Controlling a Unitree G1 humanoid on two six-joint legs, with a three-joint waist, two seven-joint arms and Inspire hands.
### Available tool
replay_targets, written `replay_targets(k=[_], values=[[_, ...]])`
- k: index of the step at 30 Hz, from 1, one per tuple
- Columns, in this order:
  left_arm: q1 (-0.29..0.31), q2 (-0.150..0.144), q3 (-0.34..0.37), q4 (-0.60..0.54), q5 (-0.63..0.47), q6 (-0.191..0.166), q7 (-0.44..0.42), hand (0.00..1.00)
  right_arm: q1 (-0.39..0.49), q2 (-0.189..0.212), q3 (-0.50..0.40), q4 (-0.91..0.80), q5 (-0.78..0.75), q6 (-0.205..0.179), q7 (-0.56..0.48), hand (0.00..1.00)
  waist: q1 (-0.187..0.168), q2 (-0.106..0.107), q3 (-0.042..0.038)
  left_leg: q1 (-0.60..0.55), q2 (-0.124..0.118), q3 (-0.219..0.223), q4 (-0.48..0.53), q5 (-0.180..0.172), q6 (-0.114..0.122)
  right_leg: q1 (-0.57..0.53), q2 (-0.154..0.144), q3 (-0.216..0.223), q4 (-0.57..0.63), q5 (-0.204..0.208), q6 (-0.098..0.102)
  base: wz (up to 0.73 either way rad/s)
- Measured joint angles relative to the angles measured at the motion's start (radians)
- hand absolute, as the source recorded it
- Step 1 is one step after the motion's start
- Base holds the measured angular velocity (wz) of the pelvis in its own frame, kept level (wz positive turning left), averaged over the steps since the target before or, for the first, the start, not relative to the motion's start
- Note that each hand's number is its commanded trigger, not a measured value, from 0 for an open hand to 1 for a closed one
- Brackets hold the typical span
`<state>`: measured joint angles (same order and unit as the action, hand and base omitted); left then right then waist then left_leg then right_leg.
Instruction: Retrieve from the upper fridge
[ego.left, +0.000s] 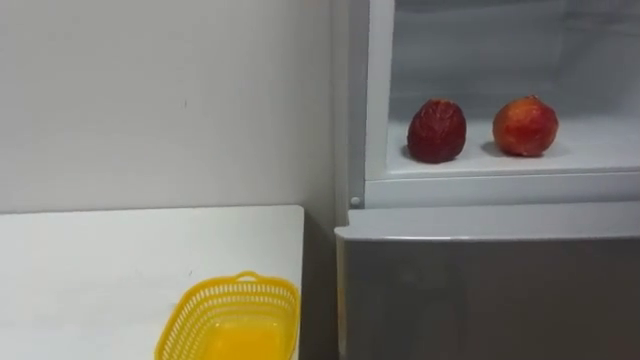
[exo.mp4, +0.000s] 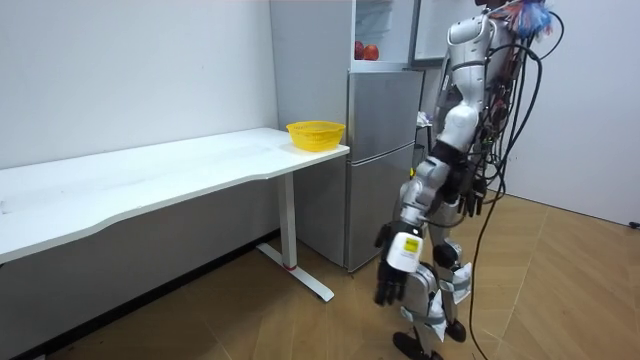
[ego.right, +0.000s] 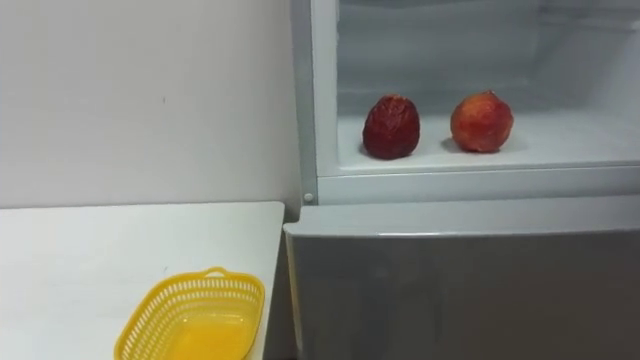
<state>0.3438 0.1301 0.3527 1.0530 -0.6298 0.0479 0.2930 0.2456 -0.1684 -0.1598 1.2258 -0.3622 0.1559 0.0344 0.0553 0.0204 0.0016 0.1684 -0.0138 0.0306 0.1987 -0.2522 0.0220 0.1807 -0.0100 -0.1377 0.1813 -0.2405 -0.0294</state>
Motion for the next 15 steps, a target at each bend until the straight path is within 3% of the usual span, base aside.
replay_targets(k=[5, 9, 15], values=[[-0.013, 0.0, -0.125, 0.069, 0.168, 0.043, -0.072, 0.0, -0.027, 0.006, 0.042, 0.03, 0.011, 0.016, 0.018, 0.0, -0.015, -0.002, -0.0001, -0.009, 0.002, -0.005, 0.002, -0.001, 0.002, -0.008, -0.001, -0.006, 0.006, -0.001, 0.001, 0.07], [-0.079, 0.0, -0.194, 0.081, 0.313, 0.061, -0.139, 0.0, -0.041, 0.008, 0.082, 0.039, 0.014, 0.021, 0.039, 0.0, -0.036, -0.006, -0.0008, -0.02, 0.0, -0.004, 0.004, -0.001, 0.002, -0.011, -0.002, -0.016, 0.007, -0.001, 0.001, 0.06], [-0.124, 0.001, -0.259, 0.076, 0.361, 0.069, -0.214, 0.0, -0.063, 0.015, 0.111, 0.053, 0.022, 0.024, 0.038, 0.0, -0.056, -0.016, -0.0035, -0.022, -0.001, 0.018, 0.005, 0.0, 0.002, -0.02, -0.001, -0.002, 0.008, 0.0, 0.0, -0.1]])
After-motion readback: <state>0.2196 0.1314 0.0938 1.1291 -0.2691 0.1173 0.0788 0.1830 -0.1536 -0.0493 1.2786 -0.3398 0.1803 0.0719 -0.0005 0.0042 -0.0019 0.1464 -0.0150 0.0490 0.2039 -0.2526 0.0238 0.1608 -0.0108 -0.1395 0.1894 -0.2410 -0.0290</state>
